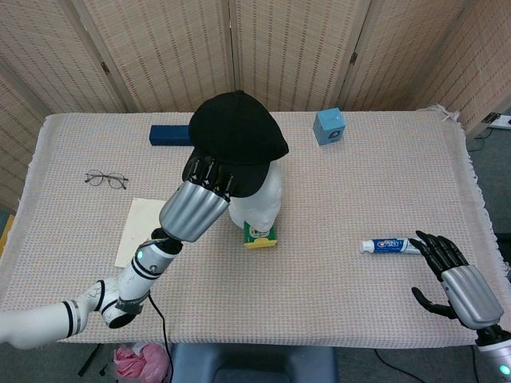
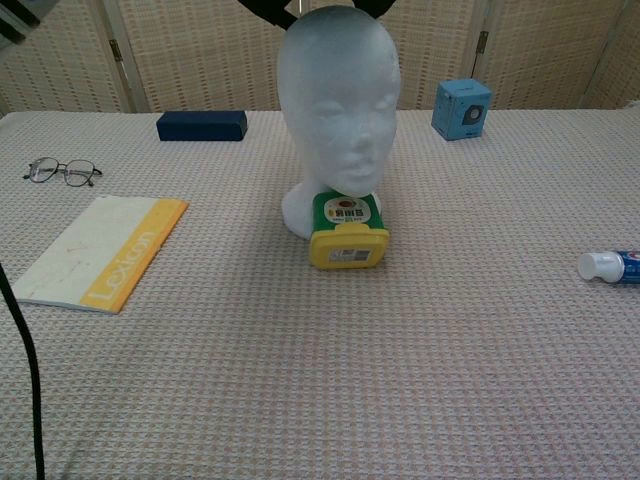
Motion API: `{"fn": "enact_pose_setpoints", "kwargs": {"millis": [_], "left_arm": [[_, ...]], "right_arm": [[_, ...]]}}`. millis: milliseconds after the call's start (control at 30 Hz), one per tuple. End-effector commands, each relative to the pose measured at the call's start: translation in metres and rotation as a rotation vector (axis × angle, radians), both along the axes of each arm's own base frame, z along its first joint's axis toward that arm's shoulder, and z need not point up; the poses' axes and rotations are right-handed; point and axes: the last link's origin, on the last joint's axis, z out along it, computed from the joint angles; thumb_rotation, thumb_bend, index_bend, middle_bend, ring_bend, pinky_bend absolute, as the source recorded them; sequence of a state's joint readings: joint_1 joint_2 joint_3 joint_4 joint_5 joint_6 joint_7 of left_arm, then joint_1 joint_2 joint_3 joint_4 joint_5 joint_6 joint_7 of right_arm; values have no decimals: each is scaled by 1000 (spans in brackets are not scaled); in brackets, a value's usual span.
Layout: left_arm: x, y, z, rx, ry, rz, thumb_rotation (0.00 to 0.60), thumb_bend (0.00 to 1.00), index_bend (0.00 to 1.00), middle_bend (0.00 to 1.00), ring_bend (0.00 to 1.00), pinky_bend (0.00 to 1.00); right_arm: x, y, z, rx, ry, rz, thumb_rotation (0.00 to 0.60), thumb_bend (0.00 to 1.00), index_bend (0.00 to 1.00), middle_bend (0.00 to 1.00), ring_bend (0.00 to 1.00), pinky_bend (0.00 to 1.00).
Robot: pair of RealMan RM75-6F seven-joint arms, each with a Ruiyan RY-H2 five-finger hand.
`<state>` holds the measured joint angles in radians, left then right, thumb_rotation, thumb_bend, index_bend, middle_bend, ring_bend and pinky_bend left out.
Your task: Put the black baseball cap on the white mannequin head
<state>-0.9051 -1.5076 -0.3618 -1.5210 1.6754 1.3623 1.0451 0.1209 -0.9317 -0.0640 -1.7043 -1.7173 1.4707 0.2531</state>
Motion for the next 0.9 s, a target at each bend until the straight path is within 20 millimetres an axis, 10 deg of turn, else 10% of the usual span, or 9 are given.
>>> {"fn": "enact_pose_setpoints", "kwargs": {"millis": [33, 900], "left_arm": [[8, -7, -14, -26, 11, -4, 600, 384, 621, 706, 475, 599], [-8, -28, -75, -141, 19, 61, 600, 384, 624, 705, 478, 598]], "right_arm": [[-1, 3, 7, -6, -14, 8, 600, 296, 0, 0, 0, 0], [-3, 20, 24, -44, -54, 46, 600, 299, 0, 0, 0, 0]]}}
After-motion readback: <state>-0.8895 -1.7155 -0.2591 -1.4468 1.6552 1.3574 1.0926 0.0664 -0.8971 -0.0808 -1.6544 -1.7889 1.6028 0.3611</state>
